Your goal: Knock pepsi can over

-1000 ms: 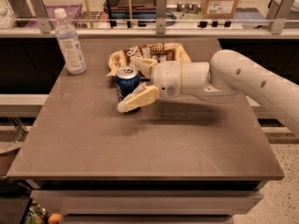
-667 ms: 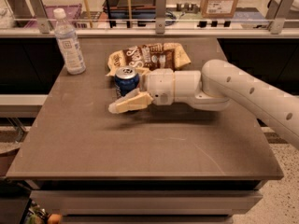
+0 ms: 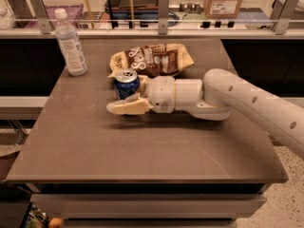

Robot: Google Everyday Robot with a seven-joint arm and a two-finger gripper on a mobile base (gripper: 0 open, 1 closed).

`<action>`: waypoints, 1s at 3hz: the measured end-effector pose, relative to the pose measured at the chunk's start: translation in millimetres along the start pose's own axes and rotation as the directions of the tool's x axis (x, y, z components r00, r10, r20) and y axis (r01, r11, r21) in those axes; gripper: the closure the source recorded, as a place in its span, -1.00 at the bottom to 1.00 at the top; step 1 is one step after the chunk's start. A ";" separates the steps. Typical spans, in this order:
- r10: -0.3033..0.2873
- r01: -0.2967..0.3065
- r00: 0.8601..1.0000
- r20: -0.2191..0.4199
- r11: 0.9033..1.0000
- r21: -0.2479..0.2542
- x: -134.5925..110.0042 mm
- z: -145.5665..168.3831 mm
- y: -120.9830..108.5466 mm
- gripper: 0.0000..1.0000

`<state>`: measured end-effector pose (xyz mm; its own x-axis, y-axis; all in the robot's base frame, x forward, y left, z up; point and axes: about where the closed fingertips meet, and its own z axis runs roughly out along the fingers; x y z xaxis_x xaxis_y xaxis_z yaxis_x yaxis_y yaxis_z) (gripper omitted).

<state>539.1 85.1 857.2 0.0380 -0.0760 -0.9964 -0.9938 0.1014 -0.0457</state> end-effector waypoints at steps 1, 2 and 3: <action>0.000 0.000 1.000 0.000 1.000 0.000 -1.1 -0.1 0.0 0.74; 0.000 0.000 1.000 0.000 1.000 0.000 -1.1 -0.1 -0.1 1.00; 0.006 -0.005 0.998 -0.065 1.000 0.022 -9.0 -13.7 -8.5 1.00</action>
Offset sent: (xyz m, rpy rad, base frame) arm 0.0128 -0.0487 0.0329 -0.2184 0.0226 -0.0837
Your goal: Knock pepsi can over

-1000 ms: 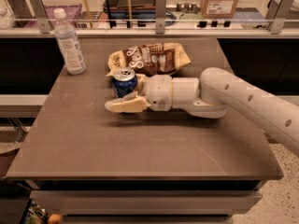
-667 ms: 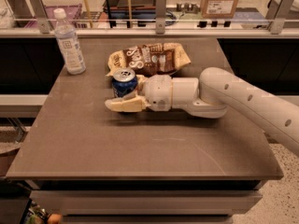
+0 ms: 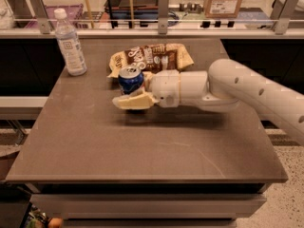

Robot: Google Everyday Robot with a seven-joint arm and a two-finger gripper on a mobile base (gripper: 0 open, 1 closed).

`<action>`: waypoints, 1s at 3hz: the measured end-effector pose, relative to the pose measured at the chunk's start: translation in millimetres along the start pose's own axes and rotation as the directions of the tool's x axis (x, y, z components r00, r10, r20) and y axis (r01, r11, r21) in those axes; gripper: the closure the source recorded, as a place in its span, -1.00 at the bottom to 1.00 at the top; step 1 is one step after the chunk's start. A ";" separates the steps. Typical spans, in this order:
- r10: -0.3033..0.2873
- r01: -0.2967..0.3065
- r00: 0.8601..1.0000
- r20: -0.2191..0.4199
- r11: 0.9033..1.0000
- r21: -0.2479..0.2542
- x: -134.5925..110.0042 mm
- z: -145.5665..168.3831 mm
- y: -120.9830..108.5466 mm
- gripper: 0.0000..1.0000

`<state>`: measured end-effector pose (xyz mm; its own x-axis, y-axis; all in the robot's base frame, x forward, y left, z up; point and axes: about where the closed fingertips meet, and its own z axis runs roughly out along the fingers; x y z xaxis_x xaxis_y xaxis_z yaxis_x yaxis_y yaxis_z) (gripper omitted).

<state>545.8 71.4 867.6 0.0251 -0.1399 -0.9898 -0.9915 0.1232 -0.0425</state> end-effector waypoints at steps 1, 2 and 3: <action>0.021 -0.010 0.988 -0.155 0.998 0.067 -15.6 -36.0 -18.2 1.00; 0.046 -0.018 0.966 -0.255 0.993 0.113 -26.1 -60.3 -28.9 1.00; 0.078 -0.030 0.928 -0.364 0.990 0.136 -31.7 -71.7 -33.5 1.00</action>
Offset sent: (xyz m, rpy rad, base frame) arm 0.0303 -0.0963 0.0516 -0.3719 0.0806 -0.1964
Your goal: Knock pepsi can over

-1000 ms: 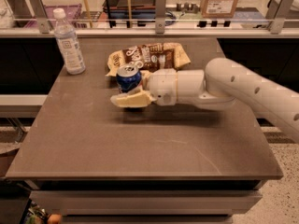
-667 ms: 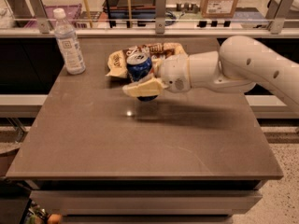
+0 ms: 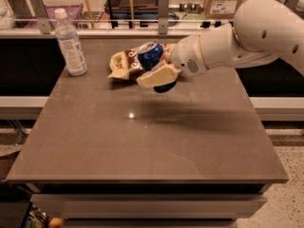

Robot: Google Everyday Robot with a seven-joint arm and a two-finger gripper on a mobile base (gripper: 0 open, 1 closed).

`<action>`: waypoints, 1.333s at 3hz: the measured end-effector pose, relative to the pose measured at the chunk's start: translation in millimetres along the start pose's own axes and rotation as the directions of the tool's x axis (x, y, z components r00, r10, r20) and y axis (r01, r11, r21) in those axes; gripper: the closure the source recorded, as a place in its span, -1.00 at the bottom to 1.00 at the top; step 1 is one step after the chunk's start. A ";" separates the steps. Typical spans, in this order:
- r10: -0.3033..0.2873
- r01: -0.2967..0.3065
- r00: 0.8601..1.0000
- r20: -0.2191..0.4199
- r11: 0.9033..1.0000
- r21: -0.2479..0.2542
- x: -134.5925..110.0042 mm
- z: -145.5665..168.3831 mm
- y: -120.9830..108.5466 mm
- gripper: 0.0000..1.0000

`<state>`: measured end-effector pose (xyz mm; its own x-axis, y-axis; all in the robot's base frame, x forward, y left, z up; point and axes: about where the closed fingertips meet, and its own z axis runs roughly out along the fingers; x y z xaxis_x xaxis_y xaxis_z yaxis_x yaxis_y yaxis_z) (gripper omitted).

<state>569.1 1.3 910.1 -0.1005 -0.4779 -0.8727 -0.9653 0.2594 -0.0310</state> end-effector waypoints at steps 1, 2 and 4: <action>0.040 -0.042 0.990 -0.137 0.999 -0.006 2.9 -2.1 0.6 1.00; 0.083 -0.091 0.967 -0.240 0.996 -0.020 10.1 3.9 9.9 1.00; 0.144 -0.171 0.889 -0.435 0.985 -0.022 33.6 23.0 41.5 1.00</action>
Offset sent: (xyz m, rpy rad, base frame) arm -0.0205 0.0003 -0.0233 -0.3224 0.2582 -0.0429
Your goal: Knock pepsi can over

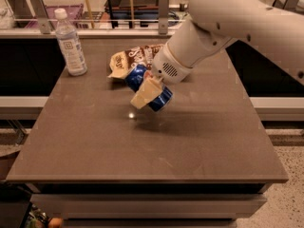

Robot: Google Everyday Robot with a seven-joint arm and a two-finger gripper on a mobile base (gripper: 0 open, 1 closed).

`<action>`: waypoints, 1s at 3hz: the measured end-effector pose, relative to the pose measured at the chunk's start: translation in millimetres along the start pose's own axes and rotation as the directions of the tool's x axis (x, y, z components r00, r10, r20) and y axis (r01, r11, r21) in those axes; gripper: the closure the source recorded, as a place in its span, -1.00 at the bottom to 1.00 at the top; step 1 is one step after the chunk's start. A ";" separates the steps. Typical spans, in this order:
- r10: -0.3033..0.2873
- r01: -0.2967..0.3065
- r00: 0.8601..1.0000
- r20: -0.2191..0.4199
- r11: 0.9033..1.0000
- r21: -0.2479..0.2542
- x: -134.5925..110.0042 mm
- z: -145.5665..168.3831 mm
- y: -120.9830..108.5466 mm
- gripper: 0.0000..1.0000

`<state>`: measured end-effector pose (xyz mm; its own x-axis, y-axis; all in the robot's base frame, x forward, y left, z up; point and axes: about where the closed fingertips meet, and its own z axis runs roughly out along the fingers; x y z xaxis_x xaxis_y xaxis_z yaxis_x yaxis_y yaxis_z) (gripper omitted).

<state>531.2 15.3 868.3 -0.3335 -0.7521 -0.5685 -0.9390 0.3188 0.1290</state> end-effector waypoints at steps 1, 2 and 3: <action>0.010 -0.009 0.993 -0.118 1.000 0.004 7.3 12.6 4.9 1.00; 0.010 -0.006 0.965 -0.263 1.000 0.016 16.6 23.6 2.1 1.00; 0.004 0.007 0.917 -0.399 1.000 0.026 26.2 30.4 -5.1 1.00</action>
Offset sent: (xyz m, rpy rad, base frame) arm -0.0034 -0.0052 -0.0431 -0.4494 0.1297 0.0379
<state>529.8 11.5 828.1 -0.3431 -0.9184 -0.1969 -0.9388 0.3285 0.1037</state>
